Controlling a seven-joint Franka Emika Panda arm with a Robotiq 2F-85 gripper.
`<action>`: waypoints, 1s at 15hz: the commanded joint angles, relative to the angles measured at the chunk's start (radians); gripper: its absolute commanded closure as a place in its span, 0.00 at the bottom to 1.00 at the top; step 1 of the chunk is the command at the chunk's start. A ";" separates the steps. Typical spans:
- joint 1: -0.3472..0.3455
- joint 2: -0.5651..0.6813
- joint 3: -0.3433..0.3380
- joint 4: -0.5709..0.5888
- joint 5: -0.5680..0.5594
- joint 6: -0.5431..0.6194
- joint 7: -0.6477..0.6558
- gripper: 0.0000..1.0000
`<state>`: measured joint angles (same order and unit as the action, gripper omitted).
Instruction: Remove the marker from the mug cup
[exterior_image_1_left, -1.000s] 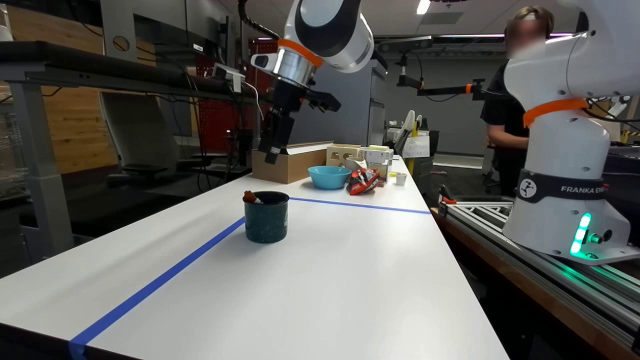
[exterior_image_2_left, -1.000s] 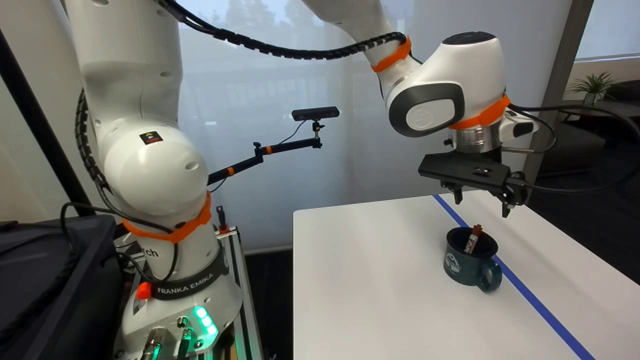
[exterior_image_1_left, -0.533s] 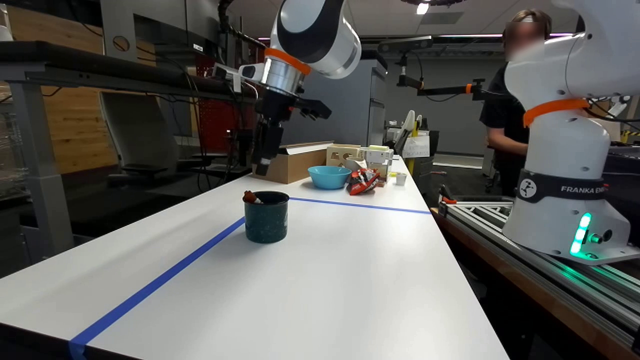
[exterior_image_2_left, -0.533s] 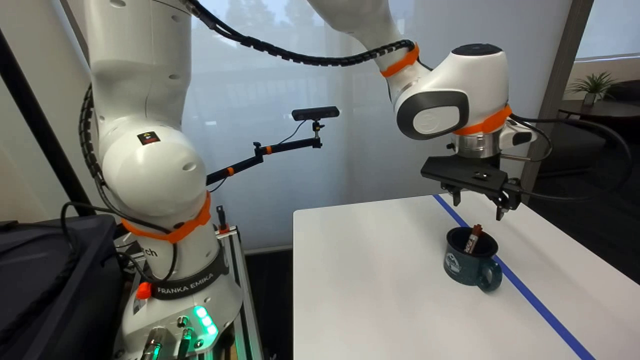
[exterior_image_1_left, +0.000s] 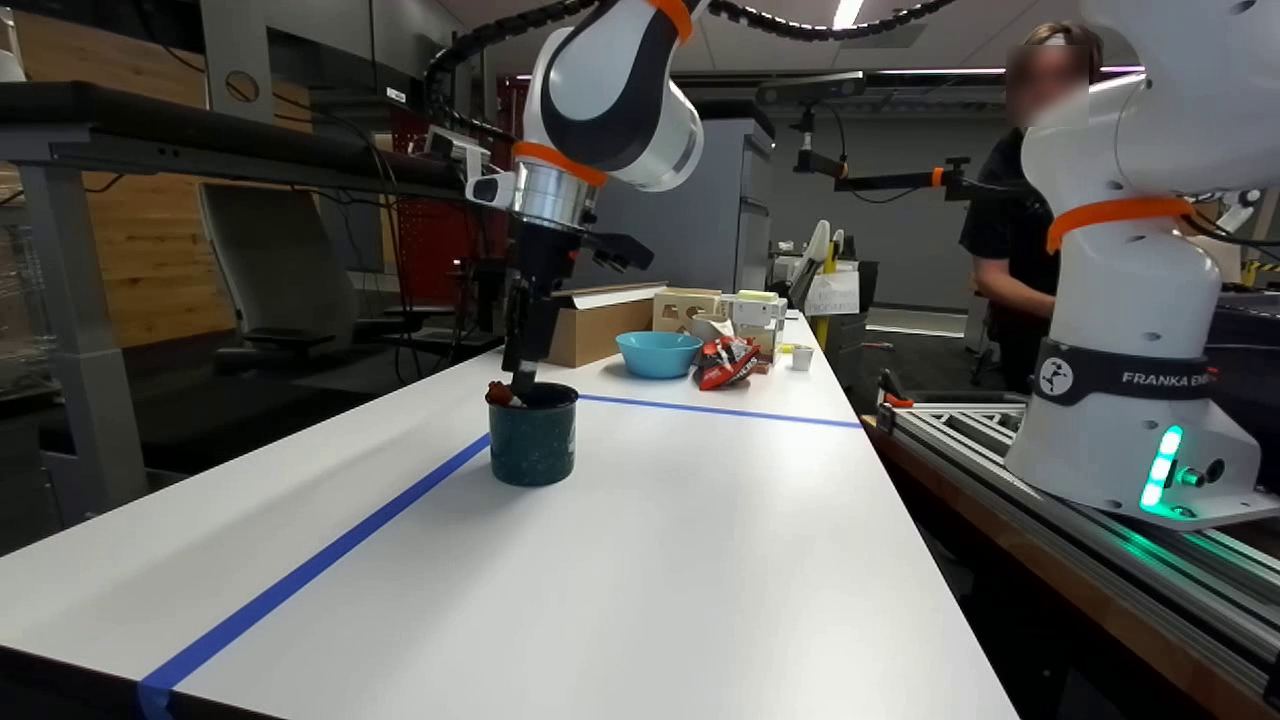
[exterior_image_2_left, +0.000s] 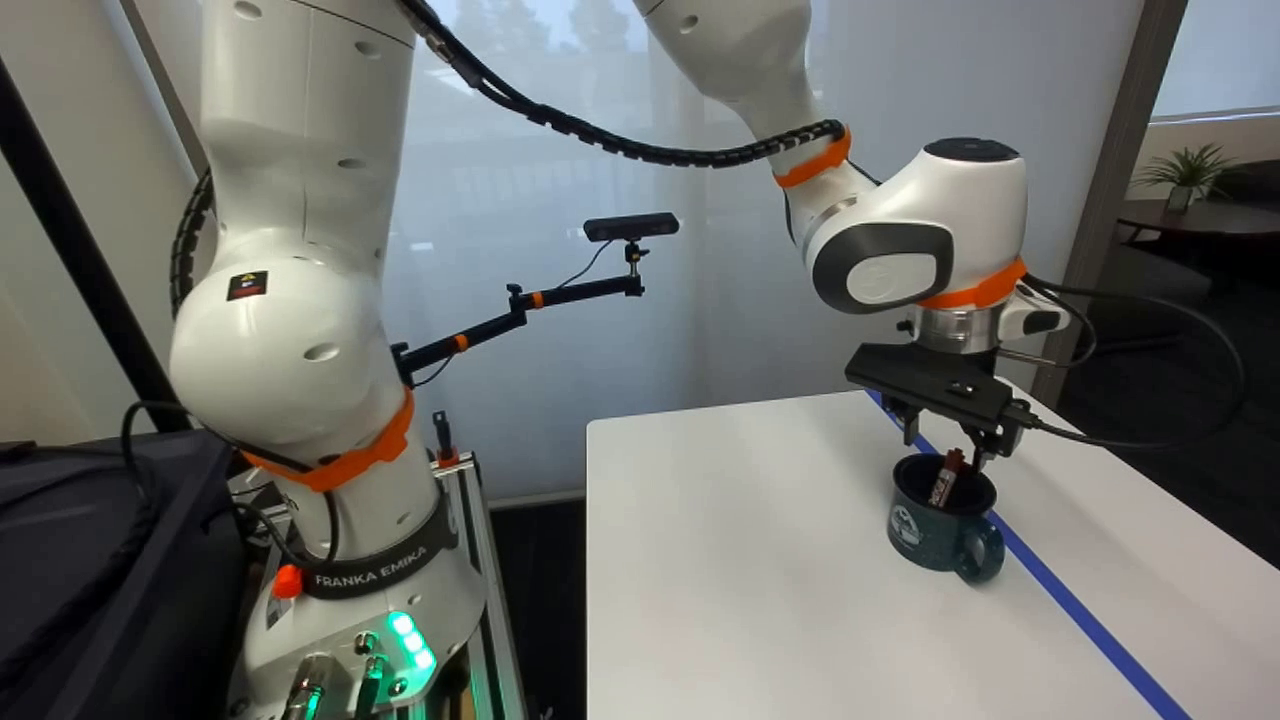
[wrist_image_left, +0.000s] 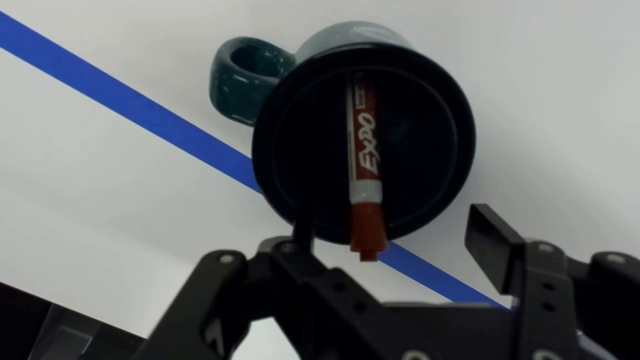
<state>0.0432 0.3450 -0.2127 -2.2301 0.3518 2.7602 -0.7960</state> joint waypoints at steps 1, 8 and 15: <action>-0.138 0.034 0.127 0.036 -0.080 -0.008 0.054 0.23; -0.248 0.061 0.222 0.069 -0.137 -0.016 0.083 0.09; -0.277 0.056 0.253 0.074 -0.141 -0.021 0.084 0.31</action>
<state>-0.2102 0.4019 0.0184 -2.1703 0.2450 2.7596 -0.7434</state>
